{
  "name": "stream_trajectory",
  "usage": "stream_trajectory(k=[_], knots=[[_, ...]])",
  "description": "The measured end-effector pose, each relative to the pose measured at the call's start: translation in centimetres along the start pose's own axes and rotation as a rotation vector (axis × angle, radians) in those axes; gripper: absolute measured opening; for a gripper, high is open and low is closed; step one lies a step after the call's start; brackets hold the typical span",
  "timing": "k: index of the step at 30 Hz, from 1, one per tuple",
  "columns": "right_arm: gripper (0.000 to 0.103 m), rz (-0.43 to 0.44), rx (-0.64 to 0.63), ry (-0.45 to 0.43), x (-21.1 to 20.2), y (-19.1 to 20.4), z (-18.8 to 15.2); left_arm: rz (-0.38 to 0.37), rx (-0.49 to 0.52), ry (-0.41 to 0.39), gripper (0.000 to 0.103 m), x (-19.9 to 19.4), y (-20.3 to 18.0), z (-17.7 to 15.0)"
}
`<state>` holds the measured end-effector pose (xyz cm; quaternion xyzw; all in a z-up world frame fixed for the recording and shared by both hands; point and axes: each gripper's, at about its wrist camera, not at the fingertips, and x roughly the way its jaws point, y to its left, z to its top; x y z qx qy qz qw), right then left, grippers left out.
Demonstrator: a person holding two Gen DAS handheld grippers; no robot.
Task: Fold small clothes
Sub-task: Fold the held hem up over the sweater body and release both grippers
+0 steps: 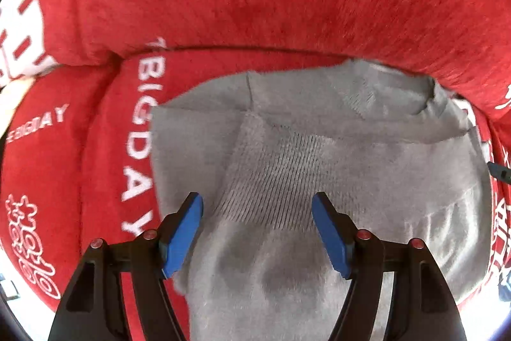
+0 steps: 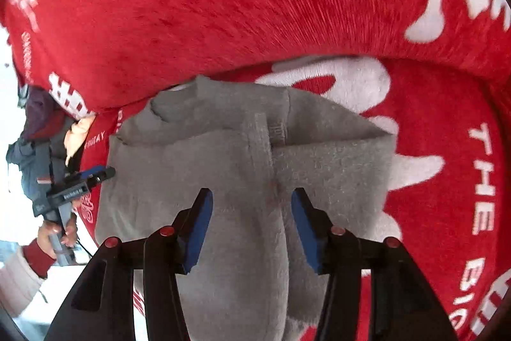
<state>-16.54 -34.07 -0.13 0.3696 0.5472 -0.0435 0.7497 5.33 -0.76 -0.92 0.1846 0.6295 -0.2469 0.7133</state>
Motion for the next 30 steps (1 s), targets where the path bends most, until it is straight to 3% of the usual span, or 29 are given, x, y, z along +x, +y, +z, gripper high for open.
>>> stream_trajectory(k=[4, 8, 9, 14, 17, 20, 21, 22, 23, 30], knots=[[0.053, 0.036, 0.078, 0.021, 2.1, -1.4, 0.5, -0.011, -0.012, 0.016, 0.072, 1.5, 0.2, 1.2], [0.03, -0.019, 0.04, 0.03, 1.7, -1.1, 0.6, 0.01, -0.016, 0.026, 0.071, 1.7, 0.1, 1.9], [0.028, -0.026, 0.032, 0.035, 1.5, -1.1, 0.5, 0.013, -0.016, 0.027, 0.071, 1.6, 0.1, 1.9], [0.028, 0.006, 0.02, 0.01, 0.2, -0.6, -0.2, -0.002, -0.001, 0.027, 0.071, 0.9, 0.0, 1.8], [0.031, -0.008, 0.016, 0.048, 1.3, -0.5, -0.2, -0.013, 0.001, 0.037, 0.071, 1.1, 0.0, 1.8], [0.026, -0.012, -0.017, 0.053, 2.0, 0.6, -0.1, -0.042, 0.007, 0.029, 0.053, 1.0, -0.3, 1.8], [0.022, -0.051, -0.048, 0.062, 2.3, 1.1, -0.1, -0.041, 0.018, 0.023, 0.042, 0.9, -0.5, 1.8], [0.006, -0.088, -0.081, 0.071, 2.4, 1.5, -0.2, -0.05, 0.035, 0.015, 0.026, 0.7, -0.8, 1.7], [0.006, -0.098, -0.1, 0.073, 2.3, 1.7, -0.3, -0.064, 0.039, 0.016, 0.008, 0.6, -1.0, 1.7], [0.006, -0.058, -0.187, -0.082, -3.4, 4.7, -0.1, -0.165, -0.033, -0.122, 0.008, -4.4, -0.4, 1.7]])
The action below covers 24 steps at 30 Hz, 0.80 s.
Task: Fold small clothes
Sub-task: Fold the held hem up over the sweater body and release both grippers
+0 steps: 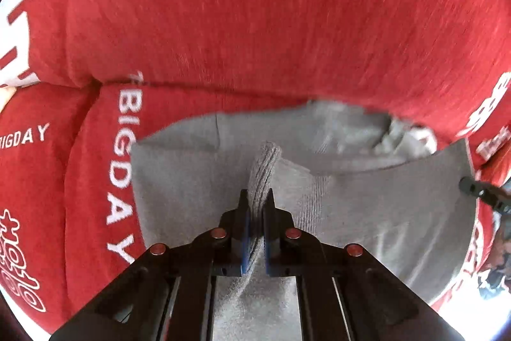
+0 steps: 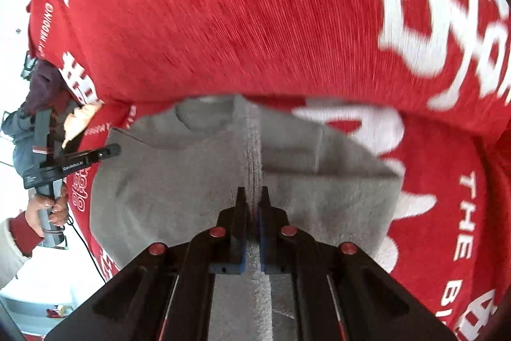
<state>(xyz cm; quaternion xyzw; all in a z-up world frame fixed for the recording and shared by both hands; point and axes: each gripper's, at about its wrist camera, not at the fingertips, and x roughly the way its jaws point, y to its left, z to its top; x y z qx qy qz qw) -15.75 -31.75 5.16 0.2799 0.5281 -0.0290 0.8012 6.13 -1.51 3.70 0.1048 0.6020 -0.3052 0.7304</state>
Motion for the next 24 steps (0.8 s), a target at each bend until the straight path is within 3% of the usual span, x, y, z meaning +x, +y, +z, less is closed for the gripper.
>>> stream_trajectory(k=[3, 7, 14, 16, 17, 18, 20, 24], knots=[[0.006, -0.026, -0.02, -0.018, 0.1, -0.1, 1.2, 0.003, -0.011, -0.047, 0.008, -0.8, 0.0, 1.3], [0.006, -0.054, 0.037, -0.03, 2.2, -1.7, 3.0, 0.05, -0.035, -0.07, 0.008, 1.0, 0.5, 2.9], [0.006, -0.113, 0.092, 0.058, 7.8, -3.4, 2.6, 0.237, -0.09, -0.013, 0.01, 6.3, 1.5, 2.0], [0.006, -0.096, 0.125, 0.05, 8.0, -3.7, 2.6, 0.267, -0.117, -0.015, 0.031, 6.1, 1.8, 2.1], [0.007, -0.087, 0.143, 0.049, 7.8, -3.9, 2.6, 0.302, -0.127, -0.015, 0.058, 5.8, 1.9, 2.1], [0.008, -0.083, 0.156, 0.047, 7.5, -4.1, 2.6, 0.332, -0.132, -0.02, 0.077, 5.4, 2.1, 2.2], [0.017, -0.096, 0.17, 0.041, 6.6, -4.4, 2.5, 0.353, -0.127, -0.047, 0.078, 4.1, 2.4, 2.2], [0.036, -0.1, 0.215, 0.036, 4.5, -4.9, 2.0, 0.337, -0.117, -0.023, 0.078, 1.9, 3.0, 1.0]])
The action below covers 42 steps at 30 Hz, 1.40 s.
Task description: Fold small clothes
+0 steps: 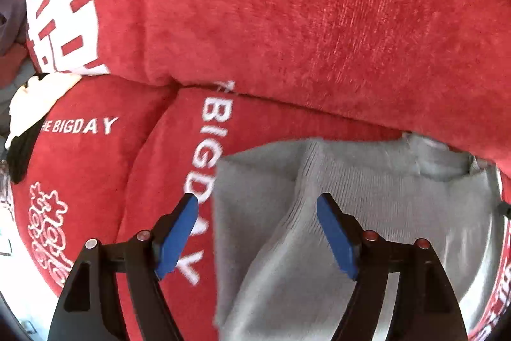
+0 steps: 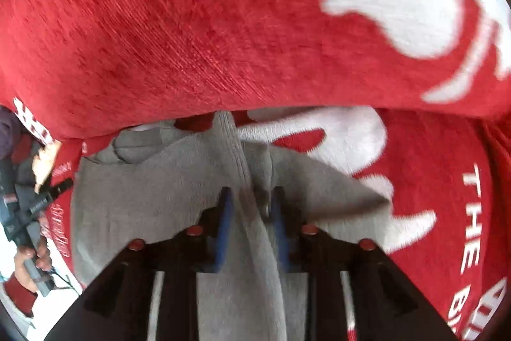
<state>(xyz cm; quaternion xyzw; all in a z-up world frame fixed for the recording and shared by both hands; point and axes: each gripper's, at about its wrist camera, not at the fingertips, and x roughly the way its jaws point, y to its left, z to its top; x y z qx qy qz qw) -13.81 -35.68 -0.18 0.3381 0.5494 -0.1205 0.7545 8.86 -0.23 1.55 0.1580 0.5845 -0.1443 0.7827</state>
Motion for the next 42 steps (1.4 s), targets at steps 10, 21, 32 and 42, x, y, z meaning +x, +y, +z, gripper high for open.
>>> stream_trajectory(k=[10, 21, 32, 42], knots=[[0.037, 0.128, 0.141, 0.067, -5.6, -2.5, -9.6, -0.073, -0.051, 0.204, 0.078, -1.8, 4.3, -9.7], [0.005, 0.123, 0.163, 0.165, -4.0, -3.8, -15.1, -0.1, -0.075, 0.284, 0.078, -0.2, 3.9, -15.5], [0.015, 0.146, 0.155, 0.142, -4.7, -4.6, -15.6, -0.148, -0.069, 0.297, 0.078, -0.5, 3.4, -16.1], [0.06, 0.125, 0.115, 0.137, -4.8, -4.3, -16.0, -0.156, -0.07, 0.296, 0.078, -0.1, 3.3, -16.2]])
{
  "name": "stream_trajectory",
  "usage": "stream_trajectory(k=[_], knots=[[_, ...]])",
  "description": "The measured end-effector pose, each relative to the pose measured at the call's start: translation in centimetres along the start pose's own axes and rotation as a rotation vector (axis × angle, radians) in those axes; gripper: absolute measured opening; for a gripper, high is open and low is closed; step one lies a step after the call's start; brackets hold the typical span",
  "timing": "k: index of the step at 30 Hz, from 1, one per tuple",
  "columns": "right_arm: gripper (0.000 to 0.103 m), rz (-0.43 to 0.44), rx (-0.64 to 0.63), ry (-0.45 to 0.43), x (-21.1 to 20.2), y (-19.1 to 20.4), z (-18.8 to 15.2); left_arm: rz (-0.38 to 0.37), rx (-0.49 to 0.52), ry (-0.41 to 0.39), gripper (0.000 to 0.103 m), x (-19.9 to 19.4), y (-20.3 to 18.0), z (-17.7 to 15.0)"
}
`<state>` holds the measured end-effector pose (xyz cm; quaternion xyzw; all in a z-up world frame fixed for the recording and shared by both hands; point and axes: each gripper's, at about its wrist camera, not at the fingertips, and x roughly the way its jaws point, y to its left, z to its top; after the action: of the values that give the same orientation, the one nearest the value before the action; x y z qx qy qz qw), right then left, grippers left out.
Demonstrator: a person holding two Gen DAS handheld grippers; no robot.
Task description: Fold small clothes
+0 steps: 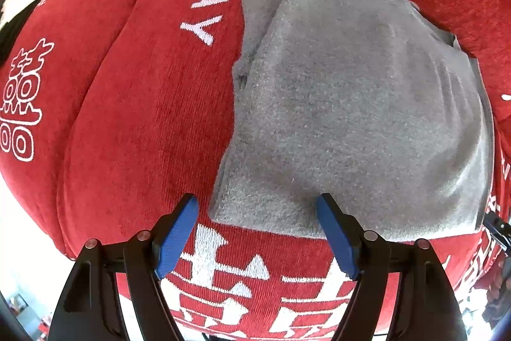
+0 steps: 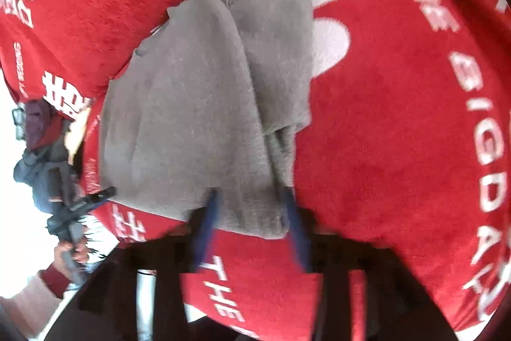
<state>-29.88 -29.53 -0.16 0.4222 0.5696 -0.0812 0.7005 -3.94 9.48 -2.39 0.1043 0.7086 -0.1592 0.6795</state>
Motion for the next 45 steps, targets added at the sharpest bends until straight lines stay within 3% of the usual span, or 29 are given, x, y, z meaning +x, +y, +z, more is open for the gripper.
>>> stream_trajectory(k=[3, 6, 8, 12, 17, 24, 27, 28, 29, 31, 34, 40, 45], knots=[[0.059, 0.01, -0.032, 0.016, 0.2, 0.3, -0.1, -0.009, -0.011, 0.0, 0.078, 0.1, 0.2, -0.2], [0.043, 0.034, -0.024, 0.041, 1.3, 0.3, 0.2, -0.004, -0.014, 0.001, 0.078, 0.1, 0.1, -0.2], [0.007, 0.031, -0.02, 0.056, 1.8, 0.3, 0.6, -0.007, -0.009, -0.004, 0.078, -0.1, -0.2, -0.1], [0.006, 0.017, -0.041, 0.031, 0.8, 0.5, 0.0, 0.001, 0.014, -0.012, 0.078, -0.4, -0.9, -0.3], [0.005, 0.066, 0.099, 0.041, 1.8, -2.3, -1.6, 0.014, -0.016, -0.006, 0.078, -0.1, -0.3, -0.7], [0.008, 0.025, 0.082, 0.036, 1.2, -1.5, -1.2, 0.006, -0.02, -0.008, 0.078, -0.4, 0.2, -1.1], [0.025, -0.033, 0.079, 0.018, 0.6, -1.0, -1.7, -0.013, -0.028, -0.008, 0.078, -0.7, 0.8, -1.4], [0.039, -0.061, 0.074, 0.013, 0.3, -0.8, -2.0, -0.02, -0.027, -0.01, 0.078, -0.9, 1.0, -1.6], [0.045, -0.083, 0.071, 0.004, 0.0, -0.6, -2.3, -0.027, -0.026, -0.011, 0.078, -1.1, 1.3, -1.8], [0.045, -0.094, 0.067, -0.016, -0.7, -0.1, -2.9, -0.043, -0.03, -0.011, 0.078, -1.3, 1.9, -2.3], [0.045, -0.102, 0.042, -0.041, -1.7, 1.3, -3.8, -0.088, -0.053, -0.008, 0.078, -1.6, 3.5, -3.0], [0.045, -0.009, -0.015, -0.012, -0.4, 6.4, -4.8, -0.193, -0.117, -0.015, 0.078, -1.7, 6.8, -2.8], [0.045, 0.054, -0.043, 0.051, 3.8, 11.4, -6.4, -0.173, -0.122, -0.04, 0.077, -1.2, 8.8, -1.9]])
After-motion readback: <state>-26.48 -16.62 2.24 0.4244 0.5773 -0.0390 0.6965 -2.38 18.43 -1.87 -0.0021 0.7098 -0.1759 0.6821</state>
